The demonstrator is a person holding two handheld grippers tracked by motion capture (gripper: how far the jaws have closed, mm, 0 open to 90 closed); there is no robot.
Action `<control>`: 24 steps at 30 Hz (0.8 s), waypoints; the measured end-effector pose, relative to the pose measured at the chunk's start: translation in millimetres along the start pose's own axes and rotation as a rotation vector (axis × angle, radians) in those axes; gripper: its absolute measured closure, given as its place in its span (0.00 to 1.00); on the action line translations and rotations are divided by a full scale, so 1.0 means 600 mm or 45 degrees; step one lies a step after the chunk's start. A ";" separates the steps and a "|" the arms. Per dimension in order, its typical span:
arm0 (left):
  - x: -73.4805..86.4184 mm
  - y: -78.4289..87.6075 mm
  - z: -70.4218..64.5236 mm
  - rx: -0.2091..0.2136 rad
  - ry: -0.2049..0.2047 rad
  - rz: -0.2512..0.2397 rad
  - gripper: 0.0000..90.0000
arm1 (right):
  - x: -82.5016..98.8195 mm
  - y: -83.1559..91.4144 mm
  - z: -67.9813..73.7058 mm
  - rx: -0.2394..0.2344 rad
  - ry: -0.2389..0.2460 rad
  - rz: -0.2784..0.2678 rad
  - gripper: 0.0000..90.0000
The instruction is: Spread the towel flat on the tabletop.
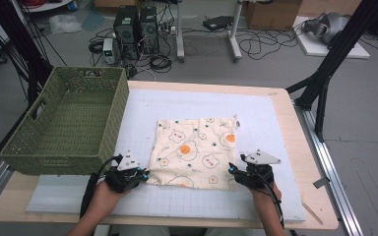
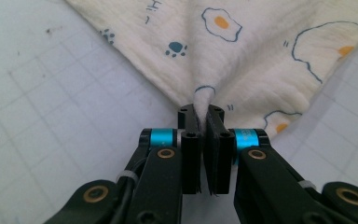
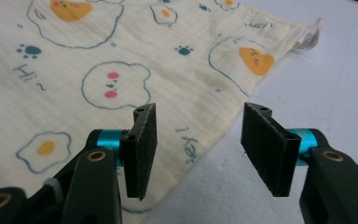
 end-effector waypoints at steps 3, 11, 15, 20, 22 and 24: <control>0.009 0.007 0.002 0.029 0.042 -0.003 0.75 | 0.003 -0.007 0.015 -0.061 0.006 0.026 0.53; -0.021 0.006 0.012 0.042 0.129 -0.114 0.51 | 0.017 -0.012 0.042 -0.175 0.039 0.097 0.69; -0.044 -0.001 0.020 0.037 0.160 -0.167 0.49 | 0.019 -0.004 0.050 -0.223 0.081 0.119 0.91; -0.072 -0.012 0.033 0.022 0.209 -0.230 0.49 | 0.029 0.016 0.049 -0.228 0.120 0.164 0.98; -0.080 -0.022 0.040 0.011 0.218 -0.226 0.50 | 0.040 0.030 0.043 -0.209 0.120 0.183 0.98; -0.085 -0.033 0.048 -0.005 0.241 -0.217 0.50 | 0.052 0.045 0.034 -0.186 0.108 0.197 0.98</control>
Point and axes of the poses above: each handheld gripper's, and its own axes: y roughly backward along the jaws, x roughly out of its underside, z roughly to its left, the point moved 8 cm from there along -y, roughly forward along the jaws, and after that the axes turned 7 degrees about y, right-handed, at the moved point
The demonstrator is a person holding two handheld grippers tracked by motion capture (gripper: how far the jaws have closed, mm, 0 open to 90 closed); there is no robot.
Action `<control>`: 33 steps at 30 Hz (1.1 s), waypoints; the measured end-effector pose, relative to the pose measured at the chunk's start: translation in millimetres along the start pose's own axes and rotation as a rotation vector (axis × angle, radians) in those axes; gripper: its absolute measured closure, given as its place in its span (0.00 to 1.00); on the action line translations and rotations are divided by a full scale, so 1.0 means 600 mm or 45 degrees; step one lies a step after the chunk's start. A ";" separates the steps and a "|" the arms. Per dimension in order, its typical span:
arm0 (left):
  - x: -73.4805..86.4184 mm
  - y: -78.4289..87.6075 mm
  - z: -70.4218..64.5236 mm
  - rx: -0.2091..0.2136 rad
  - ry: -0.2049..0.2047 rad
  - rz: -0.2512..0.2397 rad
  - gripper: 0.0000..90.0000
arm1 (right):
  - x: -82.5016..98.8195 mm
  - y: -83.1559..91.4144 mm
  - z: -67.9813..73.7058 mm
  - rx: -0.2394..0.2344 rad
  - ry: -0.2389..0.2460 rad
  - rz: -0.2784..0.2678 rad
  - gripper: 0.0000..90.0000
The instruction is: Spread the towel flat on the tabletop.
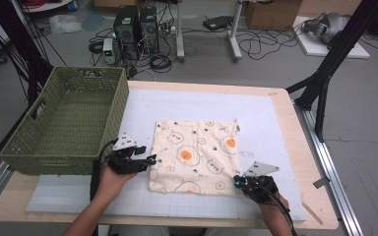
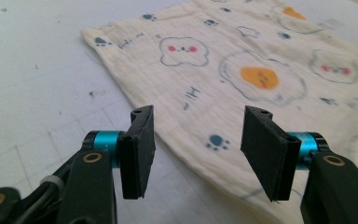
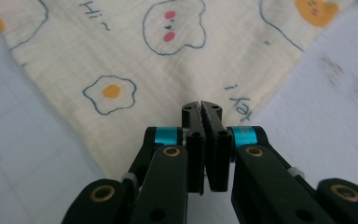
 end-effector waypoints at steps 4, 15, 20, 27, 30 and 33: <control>-0.001 -0.029 0.010 -0.059 -0.012 0.038 0.50 | 0.012 0.019 -0.002 -0.010 -0.035 -0.029 0.84; 0.022 -0.054 -0.005 -0.114 -0.212 0.106 0.95 | -0.006 -0.012 -0.003 0.012 -0.102 -0.065 0.75; 0.021 -0.043 0.017 -0.164 -0.169 0.100 0.96 | -0.006 -0.008 0.011 -0.026 -0.062 -0.042 0.98; 0.027 -0.032 0.022 -0.111 -0.134 0.092 0.70 | 0.002 0.010 0.028 -0.071 -0.064 -0.023 0.79; 0.024 -0.024 0.017 -0.056 -0.054 0.055 0.55 | -0.011 0.012 0.003 0.006 -0.127 -0.104 0.61; 0.022 -0.021 0.014 -0.047 -0.053 0.039 0.53 | -0.029 0.000 -0.036 0.091 -0.205 -0.161 0.57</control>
Point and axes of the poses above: each handheld gripper's, and its own axes: y roughly backward along the jaws, x roughly out of its underside, z roughly to its left, the point moved 8 cm from there along -y, roughly forward along the jaws, and after that the axes turned 7 degrees about y, right-handed, at the moved point
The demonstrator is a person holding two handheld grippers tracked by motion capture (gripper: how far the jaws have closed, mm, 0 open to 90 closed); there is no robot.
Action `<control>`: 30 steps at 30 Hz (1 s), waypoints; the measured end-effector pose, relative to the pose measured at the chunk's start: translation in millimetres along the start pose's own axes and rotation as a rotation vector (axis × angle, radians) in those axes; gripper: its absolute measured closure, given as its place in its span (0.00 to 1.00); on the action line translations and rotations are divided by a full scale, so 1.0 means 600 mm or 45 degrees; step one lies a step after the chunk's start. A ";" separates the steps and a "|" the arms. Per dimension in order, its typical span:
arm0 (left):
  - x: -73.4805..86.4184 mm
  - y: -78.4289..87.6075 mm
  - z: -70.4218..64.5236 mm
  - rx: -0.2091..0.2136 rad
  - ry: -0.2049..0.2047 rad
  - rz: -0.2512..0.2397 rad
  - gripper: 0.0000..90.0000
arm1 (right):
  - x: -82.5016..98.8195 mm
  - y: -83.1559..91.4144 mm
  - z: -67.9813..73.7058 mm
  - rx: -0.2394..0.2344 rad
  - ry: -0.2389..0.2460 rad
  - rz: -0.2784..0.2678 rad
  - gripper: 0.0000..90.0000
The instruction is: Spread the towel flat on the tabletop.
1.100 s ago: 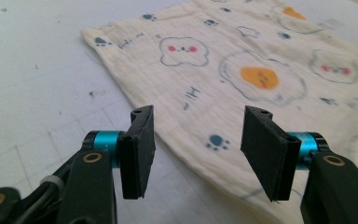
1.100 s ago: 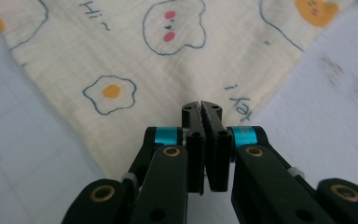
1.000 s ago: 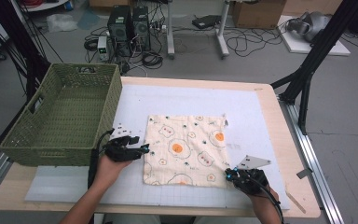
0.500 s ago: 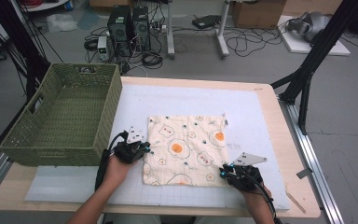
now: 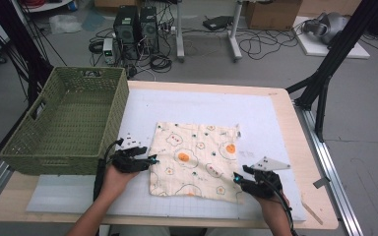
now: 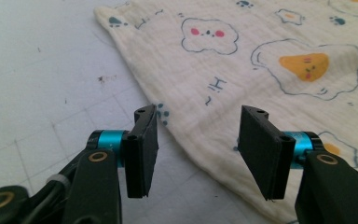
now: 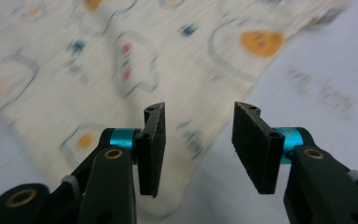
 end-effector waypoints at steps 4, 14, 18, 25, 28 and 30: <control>0.001 0.003 0.001 0.003 0.002 -0.005 0.52 | -0.019 -0.038 -0.023 0.048 -0.035 0.012 0.58; 0.004 0.010 -0.002 0.028 0.010 -0.012 0.50 | -0.034 -0.099 -0.068 0.223 -0.006 0.124 0.96; 0.005 0.011 -0.016 0.066 -0.004 -0.012 0.51 | -0.032 -0.091 -0.076 0.272 -0.038 0.107 0.75; 0.017 0.003 -0.037 0.093 -0.074 0.044 0.51 | -0.024 -0.059 -0.041 0.150 0.009 0.066 0.59; 0.024 -0.005 -0.040 0.058 -0.114 0.076 0.50 | -0.011 -0.057 -0.031 0.121 0.040 0.100 0.64; 0.025 -0.007 -0.043 0.036 -0.142 0.082 0.50 | -0.002 -0.055 -0.024 0.095 0.058 0.092 0.78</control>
Point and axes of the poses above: each handheld gripper's, and its own axes: y roughly backward along the jaws, x roughly out of its underside, z roughly to its left, the point moved 8 cm from there along -y, roughly forward along the jaws, and after that the axes turned 7 degrees about y, right-handed, at the moved point
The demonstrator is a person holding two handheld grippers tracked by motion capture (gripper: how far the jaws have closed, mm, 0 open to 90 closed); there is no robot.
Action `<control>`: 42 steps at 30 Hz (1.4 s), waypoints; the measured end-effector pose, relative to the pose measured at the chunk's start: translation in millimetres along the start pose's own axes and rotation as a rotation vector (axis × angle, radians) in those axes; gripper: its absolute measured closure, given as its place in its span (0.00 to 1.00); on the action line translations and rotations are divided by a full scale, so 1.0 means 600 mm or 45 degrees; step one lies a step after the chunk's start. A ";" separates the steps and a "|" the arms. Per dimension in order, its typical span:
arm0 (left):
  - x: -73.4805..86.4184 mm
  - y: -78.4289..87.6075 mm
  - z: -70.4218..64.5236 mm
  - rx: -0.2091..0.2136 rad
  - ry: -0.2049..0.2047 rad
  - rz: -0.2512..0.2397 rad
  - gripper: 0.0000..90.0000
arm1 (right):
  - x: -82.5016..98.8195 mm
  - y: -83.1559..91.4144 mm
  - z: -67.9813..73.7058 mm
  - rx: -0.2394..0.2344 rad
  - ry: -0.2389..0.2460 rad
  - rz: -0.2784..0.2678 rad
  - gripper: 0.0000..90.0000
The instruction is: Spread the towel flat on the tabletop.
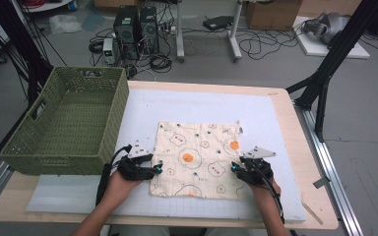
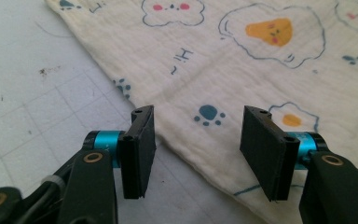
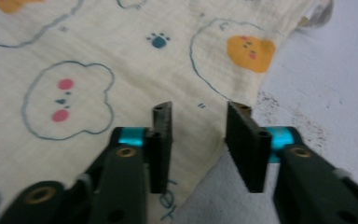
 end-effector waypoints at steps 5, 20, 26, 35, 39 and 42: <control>0.000 0.000 0.003 -0.025 0.010 0.000 0.48 | 0.006 0.005 -0.021 0.105 -0.006 0.035 0.80; -0.046 0.043 0.026 0.033 0.146 -0.299 0.22 | -0.018 0.076 -0.021 0.055 -0.012 -0.250 0.29; -0.056 0.060 0.012 0.126 0.093 -0.391 0.19 | -0.012 0.103 -0.020 0.019 -0.008 -0.319 0.12; -0.053 0.063 0.015 0.118 0.086 -0.399 0.19 | -0.013 0.106 -0.026 0.038 0.013 -0.318 0.12; -0.054 0.063 0.014 0.116 0.086 -0.401 0.19 | -0.012 0.102 -0.025 0.033 0.002 -0.308 0.12; -0.053 0.063 0.014 0.116 0.085 -0.397 0.19 | -0.011 0.103 -0.026 0.036 -0.003 -0.309 0.13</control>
Point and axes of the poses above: each handheld gripper's, and its own axes: y roughly backward along the jaws, x roughly out of its underside, z roughly to its left, the point moved 8 cm from there along -y, roughly forward along the jaws, and after that the axes turned 7 degrees about y, right-handed, at the moved point
